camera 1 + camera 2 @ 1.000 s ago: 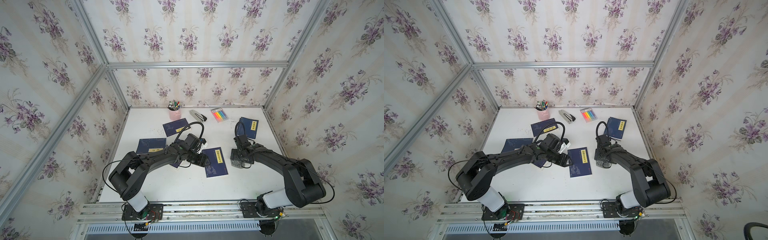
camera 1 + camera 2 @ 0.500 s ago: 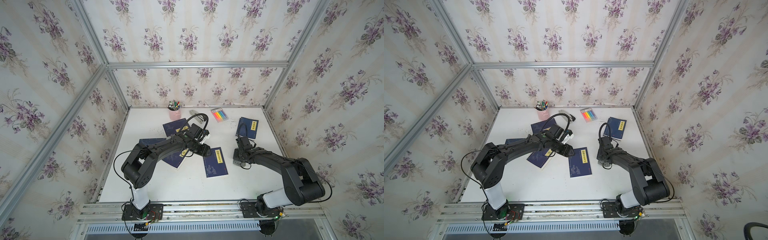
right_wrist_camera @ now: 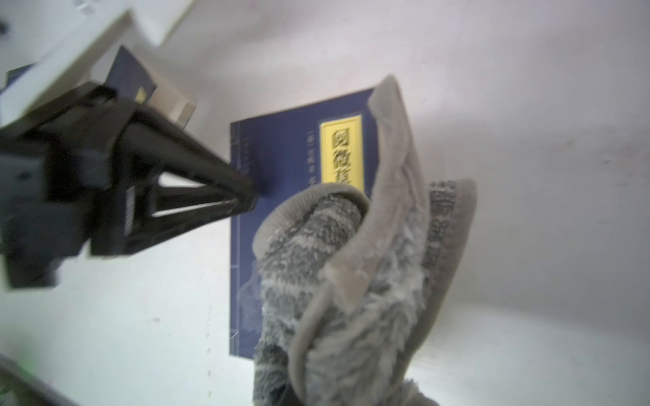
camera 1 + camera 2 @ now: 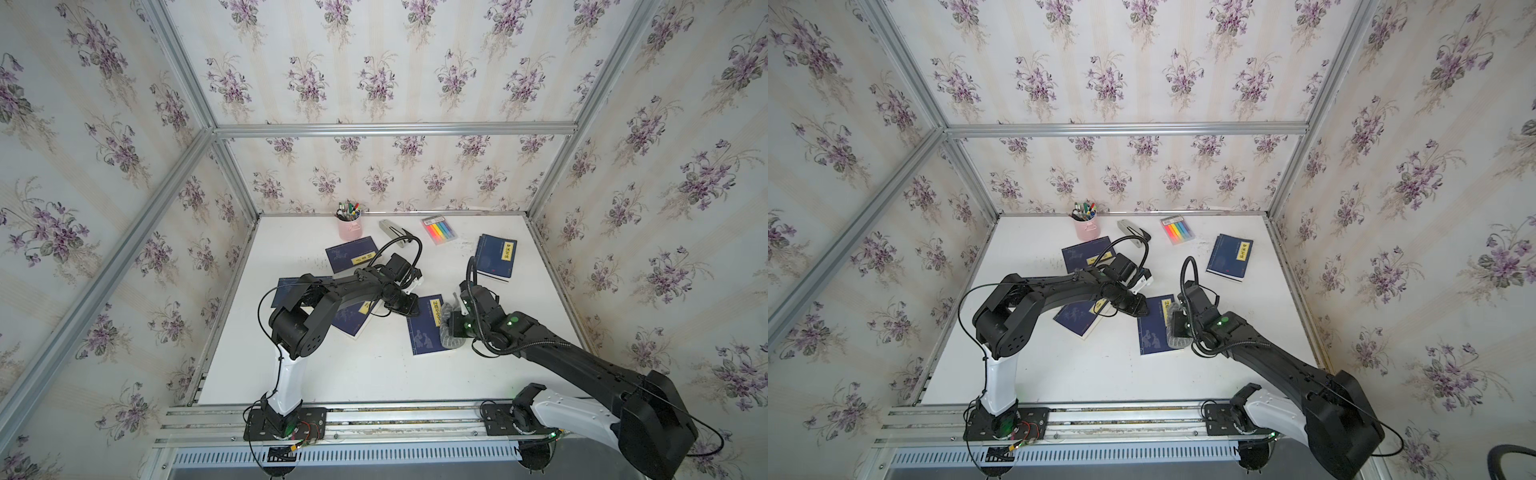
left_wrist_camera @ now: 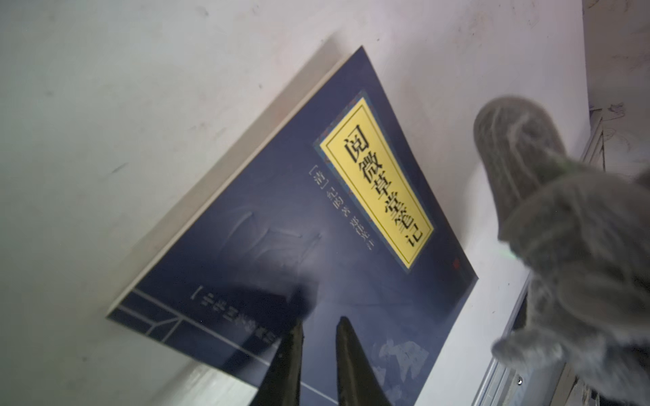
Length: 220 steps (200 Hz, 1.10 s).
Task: Wipe the cover of the book
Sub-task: Wipe the dirt from the cover of the book.
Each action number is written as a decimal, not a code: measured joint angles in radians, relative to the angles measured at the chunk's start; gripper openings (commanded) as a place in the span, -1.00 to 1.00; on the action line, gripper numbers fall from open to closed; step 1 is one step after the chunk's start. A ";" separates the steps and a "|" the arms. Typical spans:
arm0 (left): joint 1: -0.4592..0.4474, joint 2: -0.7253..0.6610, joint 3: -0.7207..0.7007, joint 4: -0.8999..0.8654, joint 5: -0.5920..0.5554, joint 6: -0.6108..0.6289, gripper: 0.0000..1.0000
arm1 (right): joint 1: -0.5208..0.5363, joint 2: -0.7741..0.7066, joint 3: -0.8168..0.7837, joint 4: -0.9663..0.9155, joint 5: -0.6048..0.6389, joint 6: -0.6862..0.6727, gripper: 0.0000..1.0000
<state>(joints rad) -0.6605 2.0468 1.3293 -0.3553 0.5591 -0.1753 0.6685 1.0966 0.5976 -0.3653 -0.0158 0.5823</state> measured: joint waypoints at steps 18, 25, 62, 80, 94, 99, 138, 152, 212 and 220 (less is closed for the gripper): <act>0.002 0.021 0.011 0.010 0.010 0.000 -0.93 | 0.063 0.007 -0.027 0.022 -0.006 0.045 -1.00; 0.002 0.026 0.014 0.016 0.015 0.000 -0.96 | 0.084 0.024 -0.035 0.034 -0.017 0.057 -1.00; 0.014 0.045 0.018 0.035 0.057 -0.011 -1.00 | 0.163 0.172 -0.040 0.121 -0.028 0.110 -1.00; 0.020 0.053 0.018 0.045 0.077 -0.018 -1.00 | 0.191 0.244 -0.026 0.172 -0.039 0.127 -1.00; 0.025 0.060 0.020 0.048 0.096 -0.023 -1.00 | 0.212 0.297 -0.006 0.214 -0.049 0.135 -1.00; 0.027 0.063 0.021 0.050 0.103 -0.026 -1.00 | 0.219 0.312 0.001 0.229 -0.051 0.137 -1.00; 0.036 0.084 0.028 0.071 0.152 -0.036 -1.00 | 0.249 0.389 0.021 0.344 -0.080 0.157 -1.00; 0.039 0.089 0.029 0.075 0.165 -0.036 -1.00 | 0.248 0.396 0.021 0.355 -0.086 0.170 -1.00; 0.053 0.101 0.031 0.079 0.201 -0.036 -1.00 | 0.110 0.215 -0.122 0.316 -0.045 0.186 -1.00; 0.055 0.102 0.031 0.079 0.207 -0.036 -1.00 | 0.076 0.184 -0.148 0.314 -0.045 0.188 -1.00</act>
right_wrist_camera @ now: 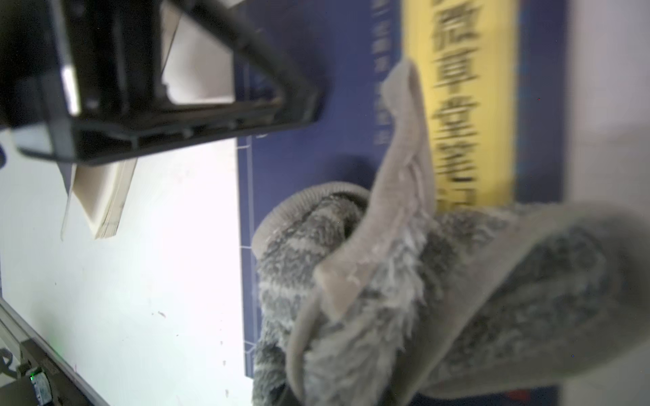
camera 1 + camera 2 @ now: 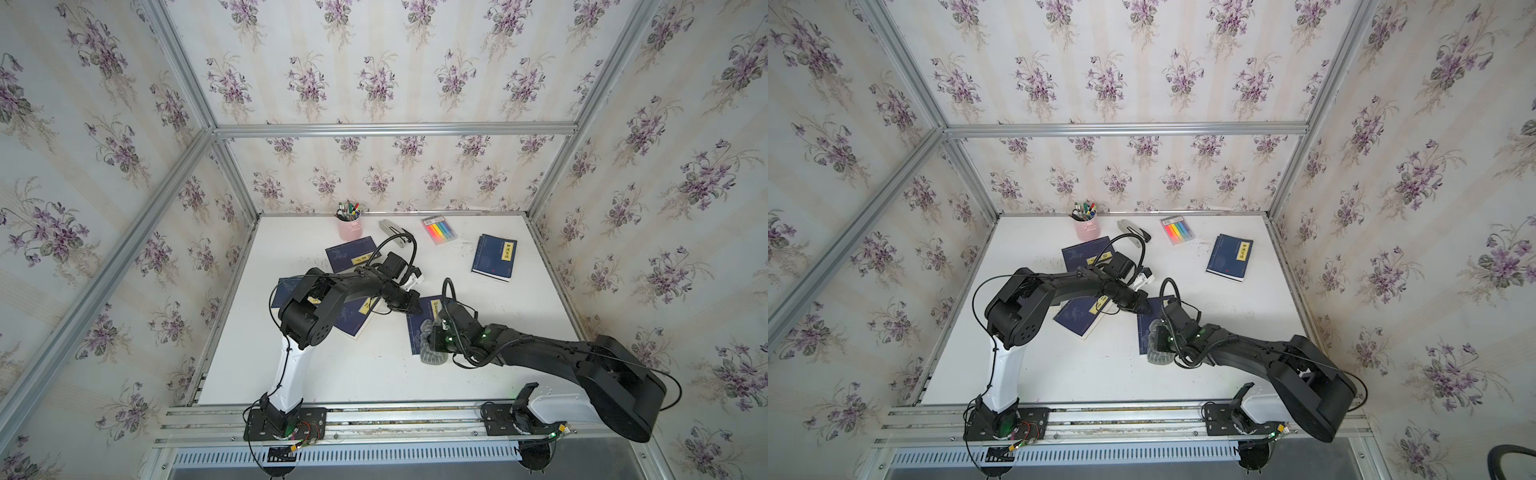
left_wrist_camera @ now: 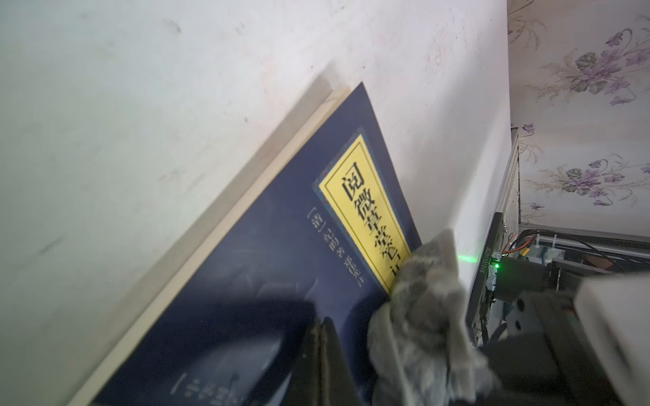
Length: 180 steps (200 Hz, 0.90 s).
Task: Wipe the cover of the book
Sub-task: Wipe the dirt from the cover of the book.
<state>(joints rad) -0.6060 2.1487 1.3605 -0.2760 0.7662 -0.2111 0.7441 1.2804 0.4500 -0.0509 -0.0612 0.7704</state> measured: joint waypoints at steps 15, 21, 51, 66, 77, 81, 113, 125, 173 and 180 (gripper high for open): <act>0.005 0.001 0.000 0.001 0.003 0.000 -1.00 | -0.039 -0.037 -0.026 -0.005 -0.002 -0.001 -1.00; 0.006 0.002 0.000 0.001 0.006 0.000 -1.00 | -0.046 -0.045 -0.029 -0.012 0.000 -0.002 -1.00; 0.010 0.006 0.000 0.004 0.021 0.000 -1.00 | -0.038 -0.027 -0.012 -0.027 0.003 -0.015 -1.00; 0.011 0.007 0.001 0.003 0.022 0.000 -1.00 | 0.002 0.014 0.021 -0.025 0.014 -0.023 -1.00; 0.011 0.008 0.001 0.003 0.023 0.000 -1.00 | 0.035 0.055 0.050 -0.015 0.013 -0.034 -1.00; 0.011 0.010 0.002 0.003 0.025 0.000 -1.00 | 0.049 0.072 0.061 -0.009 0.012 -0.034 -1.00; 0.012 0.017 0.006 -0.004 0.039 0.000 -1.00 | 0.116 0.191 0.132 0.072 -0.033 -0.031 -1.00; 0.012 0.017 0.006 -0.005 0.039 0.000 -1.00 | 0.119 0.215 0.144 0.097 -0.041 -0.029 -1.00; 0.014 0.019 0.008 -0.007 0.043 0.000 -1.00 | -0.057 0.157 0.052 0.165 -0.089 -0.019 -1.00; 0.015 0.021 0.009 -0.008 0.045 0.000 -1.00 | -0.089 0.134 0.035 0.159 -0.089 -0.020 -1.00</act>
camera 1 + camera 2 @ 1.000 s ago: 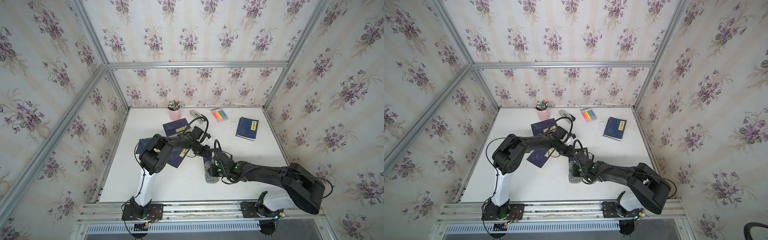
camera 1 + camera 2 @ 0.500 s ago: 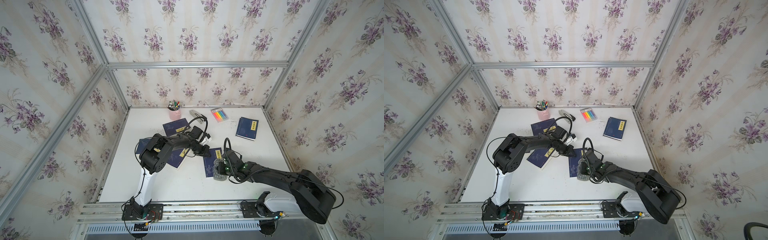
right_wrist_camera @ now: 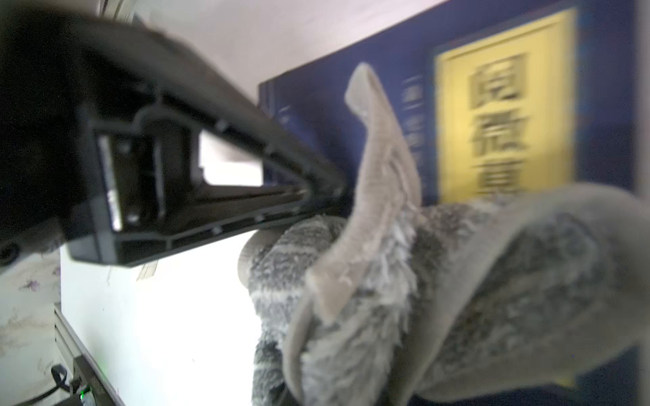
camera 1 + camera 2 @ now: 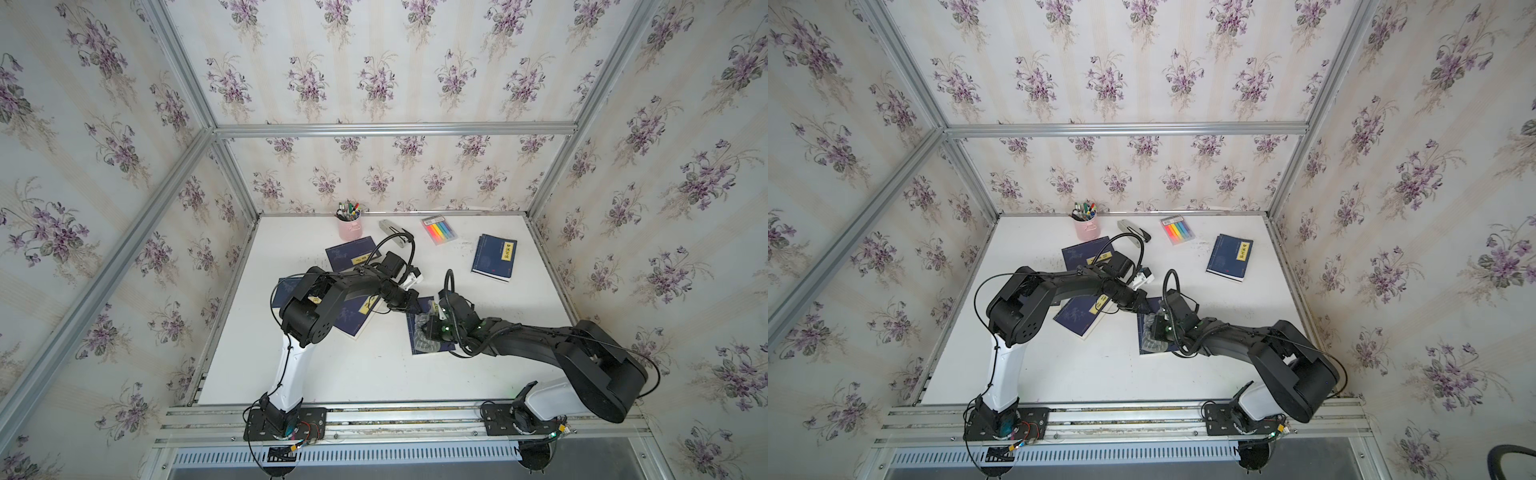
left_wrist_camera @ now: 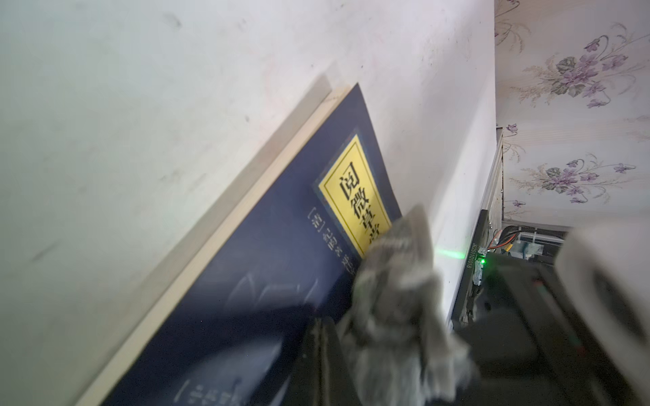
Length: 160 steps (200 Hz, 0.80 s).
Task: Wipe the cover of the book
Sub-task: Wipe the dirt from the cover of the book.
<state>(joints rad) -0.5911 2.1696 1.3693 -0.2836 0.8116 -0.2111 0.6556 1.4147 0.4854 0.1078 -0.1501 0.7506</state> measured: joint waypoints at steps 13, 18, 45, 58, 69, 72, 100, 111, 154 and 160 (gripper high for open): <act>0.000 0.002 0.003 -0.003 0.002 0.000 -1.00 | -0.050 -0.038 -0.020 -0.019 0.001 -0.017 -1.00; 0.000 0.004 0.004 -0.005 0.002 0.000 -1.00 | -0.062 -0.050 -0.023 -0.032 0.004 -0.018 -1.00; 0.003 0.008 0.006 -0.007 0.012 0.000 -1.00 | -0.074 -0.047 0.002 -0.082 0.013 -0.047 -1.00; 0.004 0.010 0.008 -0.008 0.017 0.000 -1.00 | -0.055 -0.016 0.031 -0.087 0.023 -0.051 -1.00; 0.004 0.011 0.009 -0.010 0.018 0.000 -1.00 | -0.023 0.022 0.064 -0.082 0.028 -0.056 -1.00; 0.004 0.011 0.009 -0.011 0.018 0.000 -1.00 | -0.012 0.036 0.076 -0.080 0.028 -0.058 -1.00; 0.004 0.011 0.009 -0.012 0.018 0.000 -1.00 | 0.063 0.143 0.151 -0.026 0.011 -0.062 -1.00; 0.005 0.010 0.008 -0.012 0.018 0.001 -1.00 | 0.072 0.167 0.163 0.000 0.000 -0.058 -1.00; 0.008 0.006 0.005 -0.008 0.016 0.001 -1.00 | 0.019 0.150 0.129 0.032 -0.047 -0.047 -1.00; 0.008 0.005 0.005 -0.008 0.015 0.001 -1.00 | -0.002 0.134 0.113 0.031 -0.052 -0.047 -1.00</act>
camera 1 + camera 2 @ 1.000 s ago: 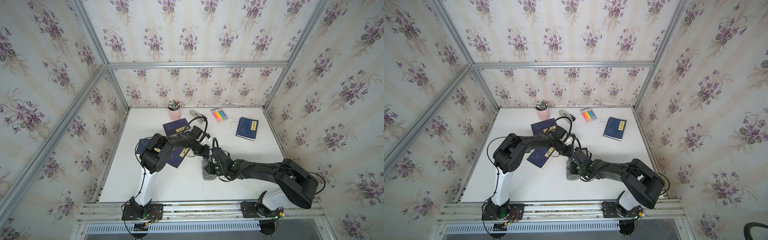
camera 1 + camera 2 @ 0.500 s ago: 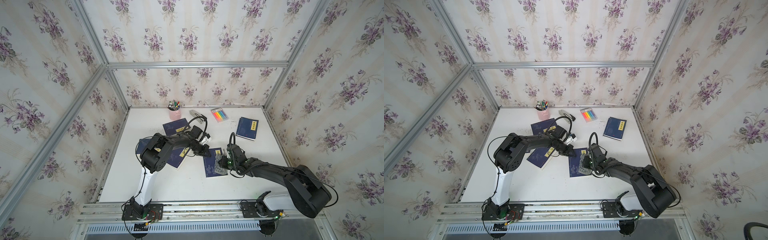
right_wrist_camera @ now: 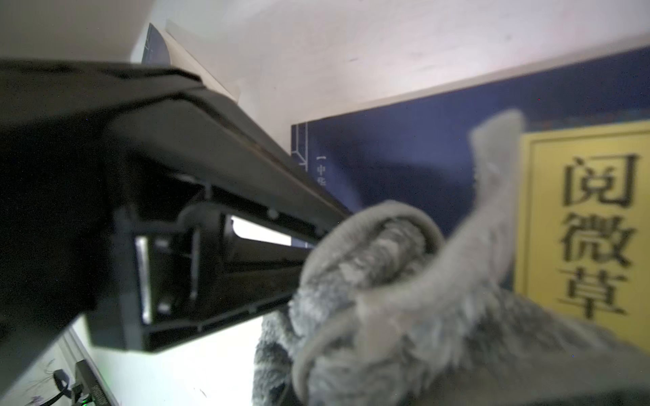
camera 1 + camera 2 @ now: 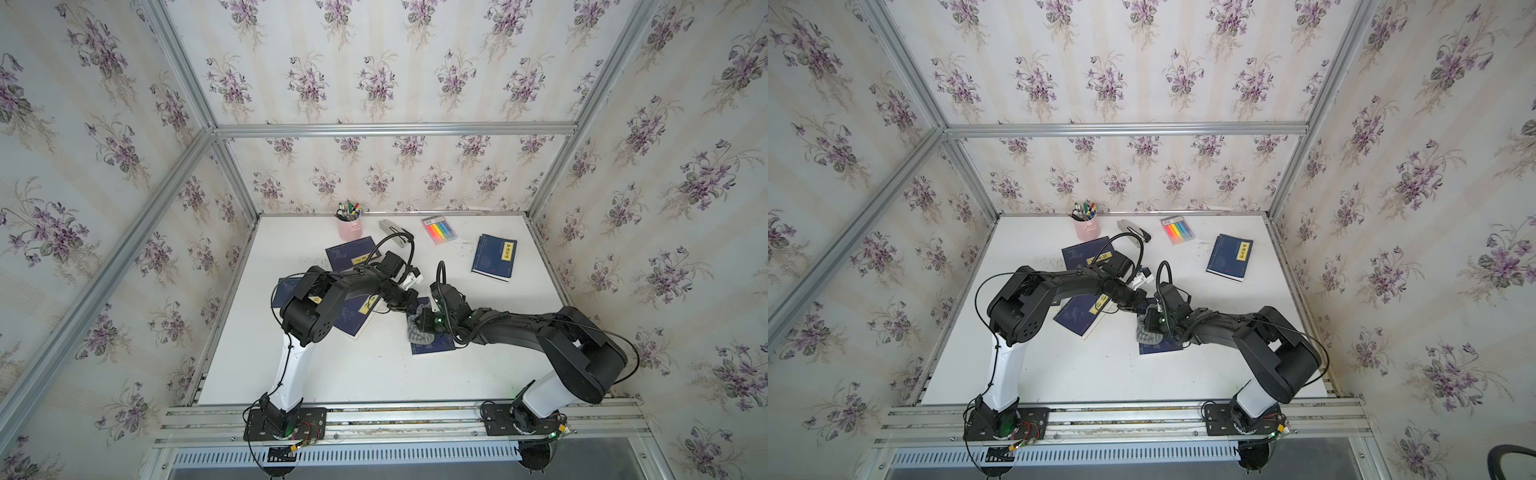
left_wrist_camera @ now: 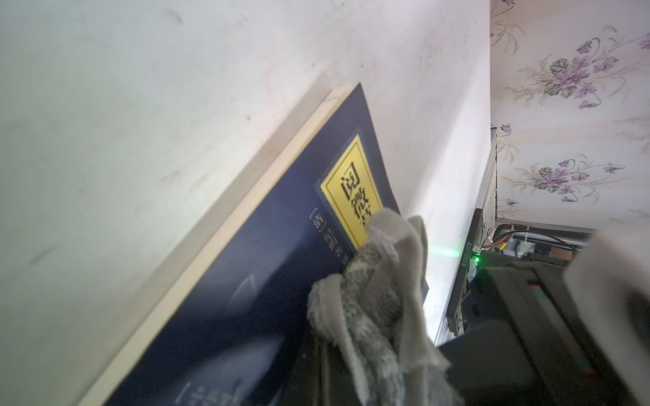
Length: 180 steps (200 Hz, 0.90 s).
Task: Wipe the cover of the book
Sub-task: Wipe the dirt from the cover of the book.
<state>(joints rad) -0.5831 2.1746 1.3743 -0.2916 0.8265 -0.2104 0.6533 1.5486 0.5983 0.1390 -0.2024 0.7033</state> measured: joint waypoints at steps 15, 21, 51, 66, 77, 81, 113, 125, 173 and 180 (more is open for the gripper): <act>0.000 -0.003 -0.002 0.003 -0.002 0.002 -1.00 | -0.055 -0.043 -0.034 -0.010 0.005 0.000 -1.00; 0.000 -0.004 -0.002 0.006 -0.002 0.002 -1.00 | -0.069 -0.056 -0.040 -0.019 0.009 -0.001 -1.00; 0.000 -0.005 -0.003 0.008 -0.002 0.003 -1.00 | -0.084 -0.068 -0.023 -0.077 0.037 -0.020 -1.00; 0.000 -0.004 -0.003 0.008 -0.002 0.003 -1.00 | -0.075 -0.043 0.004 -0.087 0.041 -0.020 -1.00; 0.000 -0.004 -0.003 0.008 -0.002 0.003 -1.00 | -0.049 -0.017 0.032 -0.088 0.053 -0.022 -1.00; 0.000 -0.004 -0.003 0.008 -0.002 0.003 -1.00 | -0.039 -0.007 0.043 -0.088 0.054 -0.022 -1.00; 0.005 -0.005 -0.003 0.000 -0.005 0.006 -1.00 | 0.023 0.067 0.114 -0.096 0.070 -0.018 -1.00; 0.009 -0.006 -0.003 -0.004 -0.009 0.007 -1.00 | 0.027 0.080 0.120 -0.090 0.074 -0.014 -1.00; 0.006 -0.018 -0.010 0.002 -0.027 0.010 -1.00 | -0.044 0.034 0.058 -0.044 0.023 -0.015 -1.00; 0.005 -0.024 -0.018 0.011 -0.036 0.010 -1.00 | -0.063 0.019 0.043 -0.043 0.023 -0.015 -1.00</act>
<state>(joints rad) -0.5781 2.1502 1.3563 -0.2810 0.7902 -0.2001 0.5903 1.5673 0.6418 0.0963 -0.1795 0.6880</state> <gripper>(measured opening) 0.048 0.071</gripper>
